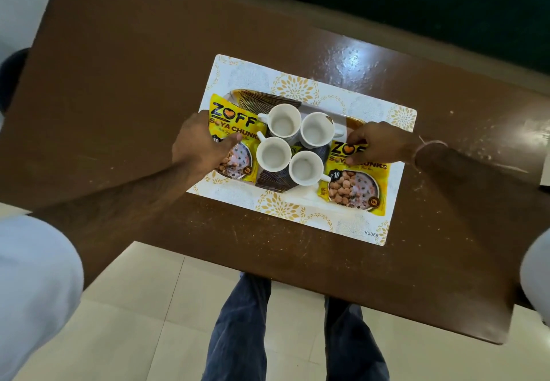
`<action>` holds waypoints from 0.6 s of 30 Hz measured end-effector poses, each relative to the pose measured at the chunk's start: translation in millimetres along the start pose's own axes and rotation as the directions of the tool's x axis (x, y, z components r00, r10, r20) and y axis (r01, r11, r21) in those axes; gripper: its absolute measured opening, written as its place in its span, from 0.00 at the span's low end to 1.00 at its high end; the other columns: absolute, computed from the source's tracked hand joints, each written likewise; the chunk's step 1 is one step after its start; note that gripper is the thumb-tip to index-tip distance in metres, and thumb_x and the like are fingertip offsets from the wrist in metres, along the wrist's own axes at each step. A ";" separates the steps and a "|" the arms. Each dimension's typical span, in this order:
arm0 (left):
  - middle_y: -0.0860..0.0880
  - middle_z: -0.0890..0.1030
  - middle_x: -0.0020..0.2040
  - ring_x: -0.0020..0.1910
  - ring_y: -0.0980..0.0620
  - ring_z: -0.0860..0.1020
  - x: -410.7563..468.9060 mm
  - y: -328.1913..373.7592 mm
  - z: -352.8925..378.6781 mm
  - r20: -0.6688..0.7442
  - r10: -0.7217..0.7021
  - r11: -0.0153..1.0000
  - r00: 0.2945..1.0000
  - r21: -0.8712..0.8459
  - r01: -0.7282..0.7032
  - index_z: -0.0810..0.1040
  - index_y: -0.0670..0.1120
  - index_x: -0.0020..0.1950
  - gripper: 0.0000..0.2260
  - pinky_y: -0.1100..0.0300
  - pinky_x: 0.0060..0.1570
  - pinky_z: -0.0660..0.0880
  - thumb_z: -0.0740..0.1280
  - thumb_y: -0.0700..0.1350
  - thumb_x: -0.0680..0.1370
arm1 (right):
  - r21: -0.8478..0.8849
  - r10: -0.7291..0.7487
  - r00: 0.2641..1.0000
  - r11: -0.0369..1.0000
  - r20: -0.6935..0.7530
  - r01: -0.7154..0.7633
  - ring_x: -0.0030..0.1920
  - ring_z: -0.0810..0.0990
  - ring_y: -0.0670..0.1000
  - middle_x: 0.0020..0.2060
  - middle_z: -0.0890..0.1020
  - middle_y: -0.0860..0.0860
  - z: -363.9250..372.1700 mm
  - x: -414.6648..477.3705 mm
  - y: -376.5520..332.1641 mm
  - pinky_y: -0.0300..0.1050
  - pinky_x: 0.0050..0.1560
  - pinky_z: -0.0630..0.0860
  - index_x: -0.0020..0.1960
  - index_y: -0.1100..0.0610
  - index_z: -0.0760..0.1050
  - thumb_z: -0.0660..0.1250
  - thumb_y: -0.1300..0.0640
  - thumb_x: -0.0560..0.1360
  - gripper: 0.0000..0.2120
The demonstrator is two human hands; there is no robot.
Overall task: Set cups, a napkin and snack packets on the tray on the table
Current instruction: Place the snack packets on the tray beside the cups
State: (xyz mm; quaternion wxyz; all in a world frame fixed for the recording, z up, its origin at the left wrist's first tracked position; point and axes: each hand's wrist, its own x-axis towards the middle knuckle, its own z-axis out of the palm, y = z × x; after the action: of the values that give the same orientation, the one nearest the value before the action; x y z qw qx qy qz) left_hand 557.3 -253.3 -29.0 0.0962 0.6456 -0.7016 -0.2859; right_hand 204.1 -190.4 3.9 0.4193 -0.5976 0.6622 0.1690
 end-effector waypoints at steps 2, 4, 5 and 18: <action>0.47 0.77 0.59 0.60 0.48 0.76 0.2 -1.5 1.9 -0.002 -0.025 0.999 1.000 0.031 0.025 0.75 0.49 0.63 0.29 0.46 0.52 0.78 0.74 0.64 0.69 | 0.029 0.005 0.998 1.000 -0.065 -0.003 0.59 0.80 0.57 0.59 0.83 0.55 4.4 -2.4 1.6 0.49 0.58 0.76 0.62 0.56 0.79 0.76 0.47 0.71 0.23; 0.45 0.72 0.64 0.64 0.46 0.72 1.1 -1.8 2.1 -0.003 -0.044 0.999 0.999 0.020 0.044 0.69 0.48 0.70 0.36 0.47 0.54 0.76 0.76 0.62 0.68 | 0.068 0.024 0.975 0.998 -0.223 -0.009 0.57 0.79 0.59 0.56 0.80 0.57 11.2 -8.7 0.7 0.53 0.57 0.76 0.61 0.56 0.76 0.77 0.48 0.69 0.24; 0.44 0.70 0.65 0.65 0.45 0.71 1.8 -1.0 1.7 0.001 -0.045 0.999 0.999 0.011 0.045 0.66 0.47 0.73 0.39 0.47 0.55 0.75 0.77 0.60 0.68 | 0.101 0.048 0.936 0.995 -0.348 -0.014 0.56 0.77 0.59 0.56 0.78 0.57 15.7 -14.1 -2.1 0.56 0.55 0.76 0.61 0.55 0.74 0.76 0.48 0.68 0.25; 0.43 0.47 0.82 0.77 0.39 0.58 -4.3 60.8 9.3 0.253 0.391 0.896 0.885 0.113 -0.429 0.77 0.60 0.66 0.27 0.36 0.70 0.55 0.74 0.59 0.67 | -0.027 -0.009 0.893 1.000 -0.450 -0.003 0.62 0.76 0.64 0.55 0.85 0.54 66.4 -28.7 -77.8 0.60 0.59 0.71 0.72 0.47 0.63 0.65 0.39 0.73 0.30</action>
State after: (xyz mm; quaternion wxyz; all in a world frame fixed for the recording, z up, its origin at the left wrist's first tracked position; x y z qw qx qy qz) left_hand 501.5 -246.4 -3.6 0.0209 0.4513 -0.8500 -0.2707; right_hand 298.2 -141.4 8.0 0.2470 -0.6271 0.7380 0.0341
